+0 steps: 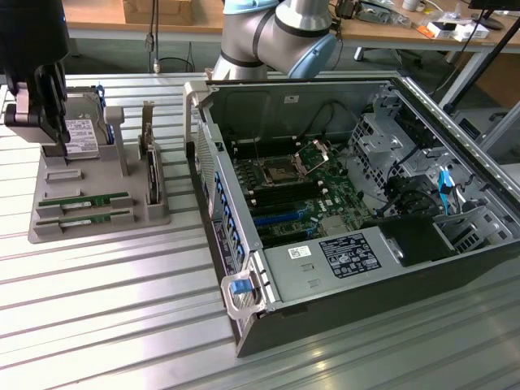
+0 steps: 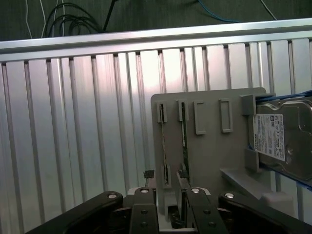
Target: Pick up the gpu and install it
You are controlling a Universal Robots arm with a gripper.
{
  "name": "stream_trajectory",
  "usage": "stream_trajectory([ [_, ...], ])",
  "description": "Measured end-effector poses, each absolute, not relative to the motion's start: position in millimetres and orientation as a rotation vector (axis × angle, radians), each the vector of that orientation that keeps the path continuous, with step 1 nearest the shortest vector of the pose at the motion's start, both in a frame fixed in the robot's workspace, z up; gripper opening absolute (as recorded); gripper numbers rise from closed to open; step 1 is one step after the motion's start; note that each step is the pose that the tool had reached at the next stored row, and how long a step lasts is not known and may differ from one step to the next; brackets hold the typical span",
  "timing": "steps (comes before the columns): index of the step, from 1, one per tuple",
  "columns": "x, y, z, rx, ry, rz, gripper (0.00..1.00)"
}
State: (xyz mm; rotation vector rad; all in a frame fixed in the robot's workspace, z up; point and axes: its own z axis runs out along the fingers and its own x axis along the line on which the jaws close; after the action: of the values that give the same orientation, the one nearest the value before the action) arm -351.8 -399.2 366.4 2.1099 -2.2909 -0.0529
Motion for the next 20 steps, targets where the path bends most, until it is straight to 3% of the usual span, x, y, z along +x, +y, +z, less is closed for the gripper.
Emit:
stream_trajectory([
  [20, -351.8, -399.3, 352.7, 2.11, -2.291, -0.054, 0.3],
])
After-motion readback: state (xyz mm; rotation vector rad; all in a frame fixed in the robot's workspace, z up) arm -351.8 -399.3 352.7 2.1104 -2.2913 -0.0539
